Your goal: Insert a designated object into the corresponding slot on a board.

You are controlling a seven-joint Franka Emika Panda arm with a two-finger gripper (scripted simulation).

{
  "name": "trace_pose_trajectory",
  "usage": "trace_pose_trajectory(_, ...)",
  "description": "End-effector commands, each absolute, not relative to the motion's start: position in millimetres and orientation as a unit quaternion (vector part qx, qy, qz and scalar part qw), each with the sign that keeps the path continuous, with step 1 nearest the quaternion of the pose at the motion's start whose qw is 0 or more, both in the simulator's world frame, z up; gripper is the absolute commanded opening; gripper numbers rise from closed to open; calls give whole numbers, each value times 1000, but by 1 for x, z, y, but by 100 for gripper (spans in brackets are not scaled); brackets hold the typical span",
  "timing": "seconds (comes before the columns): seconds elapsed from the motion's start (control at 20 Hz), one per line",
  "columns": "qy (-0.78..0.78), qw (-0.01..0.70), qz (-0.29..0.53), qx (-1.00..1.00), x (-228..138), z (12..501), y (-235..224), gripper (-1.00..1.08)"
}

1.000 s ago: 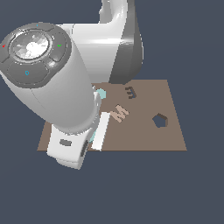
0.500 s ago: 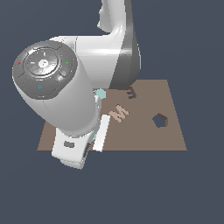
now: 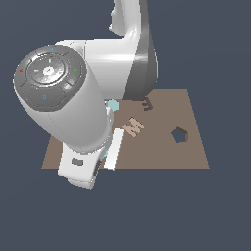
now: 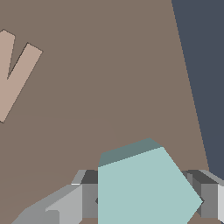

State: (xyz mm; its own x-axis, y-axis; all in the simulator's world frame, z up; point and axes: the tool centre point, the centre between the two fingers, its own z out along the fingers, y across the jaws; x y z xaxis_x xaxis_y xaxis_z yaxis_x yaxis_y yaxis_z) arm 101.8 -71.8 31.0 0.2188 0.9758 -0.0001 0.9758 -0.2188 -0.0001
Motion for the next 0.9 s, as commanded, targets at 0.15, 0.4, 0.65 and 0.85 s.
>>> trace_pose_trajectory(0.15,-625,0,0,-781,102,33,-71,-100)
trace_pose_trajectory(0.4,-621,0,0,-784,99,33,-65,-100)
trace_pose_trajectory(0.65,-610,0,0,-792,91,34,-48,-100)
trace_pose_trajectory(0.85,-597,0,0,-803,82,35,-26,-100)
